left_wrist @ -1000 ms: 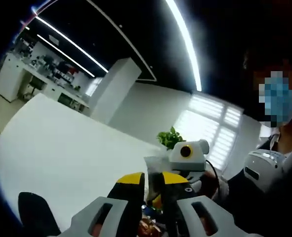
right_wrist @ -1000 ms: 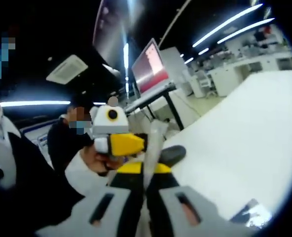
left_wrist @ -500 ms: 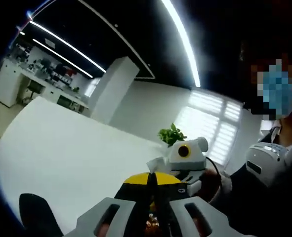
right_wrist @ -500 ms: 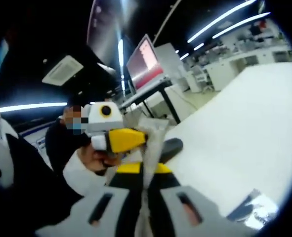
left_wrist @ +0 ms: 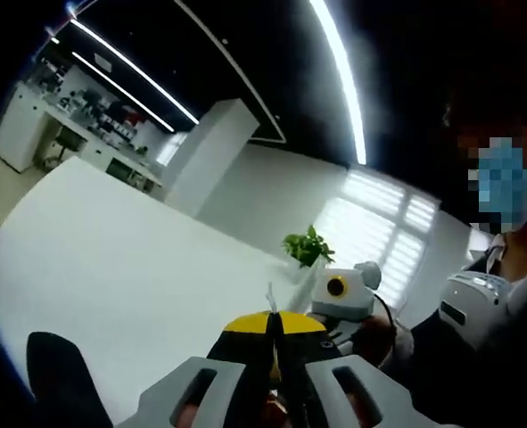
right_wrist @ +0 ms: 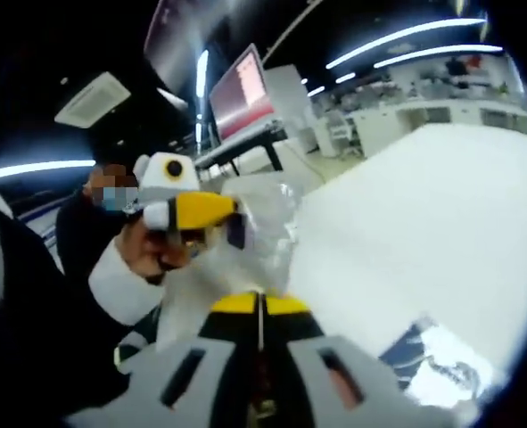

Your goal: Arrange the skincare products in the storage area until every visible bottle or jar stands upright without overlapping.

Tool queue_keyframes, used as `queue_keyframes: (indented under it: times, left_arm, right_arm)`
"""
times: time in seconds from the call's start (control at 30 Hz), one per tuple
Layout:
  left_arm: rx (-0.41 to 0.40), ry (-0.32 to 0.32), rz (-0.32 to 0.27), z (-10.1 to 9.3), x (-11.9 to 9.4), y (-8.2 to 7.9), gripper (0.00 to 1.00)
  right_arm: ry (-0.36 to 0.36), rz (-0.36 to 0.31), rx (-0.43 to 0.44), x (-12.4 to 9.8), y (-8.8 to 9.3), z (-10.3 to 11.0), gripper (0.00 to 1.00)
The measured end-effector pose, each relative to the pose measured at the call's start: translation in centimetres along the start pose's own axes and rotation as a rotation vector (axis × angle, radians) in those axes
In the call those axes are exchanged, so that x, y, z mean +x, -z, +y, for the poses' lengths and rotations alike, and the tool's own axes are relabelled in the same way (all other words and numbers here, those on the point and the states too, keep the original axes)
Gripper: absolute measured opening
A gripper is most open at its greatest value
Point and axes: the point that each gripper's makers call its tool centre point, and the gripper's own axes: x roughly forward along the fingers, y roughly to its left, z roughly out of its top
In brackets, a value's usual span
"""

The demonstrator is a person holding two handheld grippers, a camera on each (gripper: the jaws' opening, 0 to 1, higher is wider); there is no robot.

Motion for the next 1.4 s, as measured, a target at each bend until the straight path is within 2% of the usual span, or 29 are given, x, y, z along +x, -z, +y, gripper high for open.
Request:
queue_keyframes:
  times: [0.4,0.47,0.57,0.77,1.1,1.27,1.4]
  left_arm:
    - [-0.018,-0.008,-0.002,0.1,-0.6,0.2,0.0]
    - [-0.02,-0.011,0.001,0.2,-0.6,0.4,0.0]
    - [-0.034,-0.006,0.001,0.3,-0.7,0.5,0.0]
    - [-0.055,0.01,-0.004,0.1,-0.6,0.6,0.0]
    - [-0.08,0.037,0.032,-0.3,0.2,1.7,0.0]
    - [-0.061,0.003,0.055,0.5,0.6,2.2,0.01]
    - [-0.039,-0.034,0.097,1.3,1.0,3.1,0.03]
  right_arm:
    - [0.012,-0.034,-0.011,-1.2,0.0,0.5,0.0]
    - [0.017,-0.057,-0.02,-1.5,-0.3,0.6,0.0]
    - [0.04,-0.087,-0.03,-1.9,-0.7,0.3,0.04]
    - [0.042,-0.116,-0.024,-2.4,-0.9,0.3,0.11]
    - [0.038,-0.136,-0.012,-2.5,-0.9,0.0,0.07]
    - [0.042,-0.132,-0.003,-2.9,-0.5,-0.4,0.06]
    - [0.06,-0.124,0.023,-3.2,0.3,-0.8,0.04]
